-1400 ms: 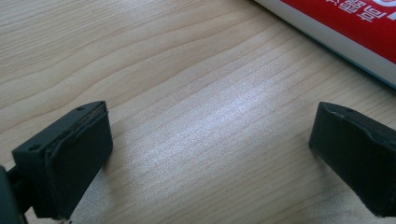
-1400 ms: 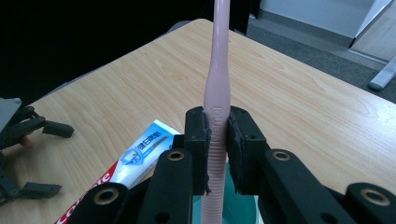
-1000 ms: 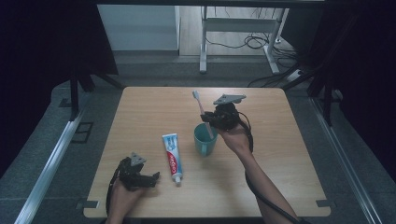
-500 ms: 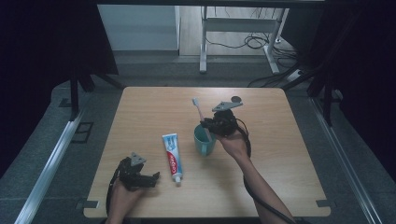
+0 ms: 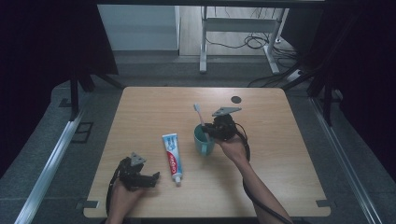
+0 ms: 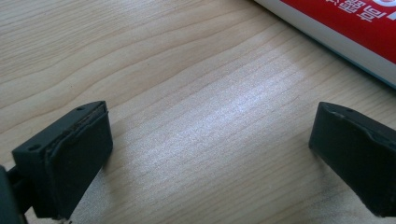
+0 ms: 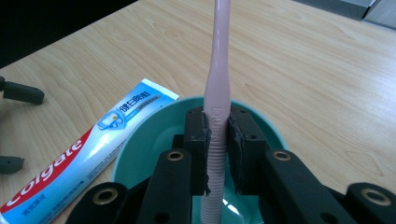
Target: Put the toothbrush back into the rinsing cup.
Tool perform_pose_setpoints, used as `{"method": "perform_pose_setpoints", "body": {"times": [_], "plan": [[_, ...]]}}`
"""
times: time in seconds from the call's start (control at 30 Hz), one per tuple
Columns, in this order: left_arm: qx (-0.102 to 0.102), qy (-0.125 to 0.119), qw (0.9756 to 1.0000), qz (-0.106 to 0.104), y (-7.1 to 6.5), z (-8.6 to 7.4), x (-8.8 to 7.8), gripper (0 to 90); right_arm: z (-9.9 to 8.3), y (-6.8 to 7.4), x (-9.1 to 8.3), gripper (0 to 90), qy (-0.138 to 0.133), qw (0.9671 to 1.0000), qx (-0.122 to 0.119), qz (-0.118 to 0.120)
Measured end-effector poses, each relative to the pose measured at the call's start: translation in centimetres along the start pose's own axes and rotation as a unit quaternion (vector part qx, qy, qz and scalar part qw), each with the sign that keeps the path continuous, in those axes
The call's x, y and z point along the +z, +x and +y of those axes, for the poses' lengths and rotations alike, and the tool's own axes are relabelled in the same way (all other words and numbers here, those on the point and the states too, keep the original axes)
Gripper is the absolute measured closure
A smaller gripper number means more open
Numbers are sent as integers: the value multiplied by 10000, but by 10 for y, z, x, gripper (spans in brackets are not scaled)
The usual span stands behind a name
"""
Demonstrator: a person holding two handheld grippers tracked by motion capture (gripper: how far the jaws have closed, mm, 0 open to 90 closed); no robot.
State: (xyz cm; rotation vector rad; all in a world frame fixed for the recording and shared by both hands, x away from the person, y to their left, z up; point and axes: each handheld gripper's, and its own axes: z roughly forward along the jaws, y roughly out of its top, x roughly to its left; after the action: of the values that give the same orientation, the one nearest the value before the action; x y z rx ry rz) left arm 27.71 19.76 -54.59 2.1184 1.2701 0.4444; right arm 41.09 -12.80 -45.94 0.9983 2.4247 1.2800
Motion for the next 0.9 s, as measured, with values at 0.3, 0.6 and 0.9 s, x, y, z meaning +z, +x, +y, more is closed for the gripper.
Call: {"method": "perform_pose_setpoints", "body": {"times": [0.3,0.6,0.9], "plan": [[-3,-1,10000,-1,0,0,0,0,-6,-1,8,775,160,9998,68,46],[-6,-2,10000,-3,0,0,0,0,-10,-1,13,771,284,9995,114,77],[-4,-1,10000,-3,0,0,0,0,-10,0,13,702,345,9993,102,109]]}}
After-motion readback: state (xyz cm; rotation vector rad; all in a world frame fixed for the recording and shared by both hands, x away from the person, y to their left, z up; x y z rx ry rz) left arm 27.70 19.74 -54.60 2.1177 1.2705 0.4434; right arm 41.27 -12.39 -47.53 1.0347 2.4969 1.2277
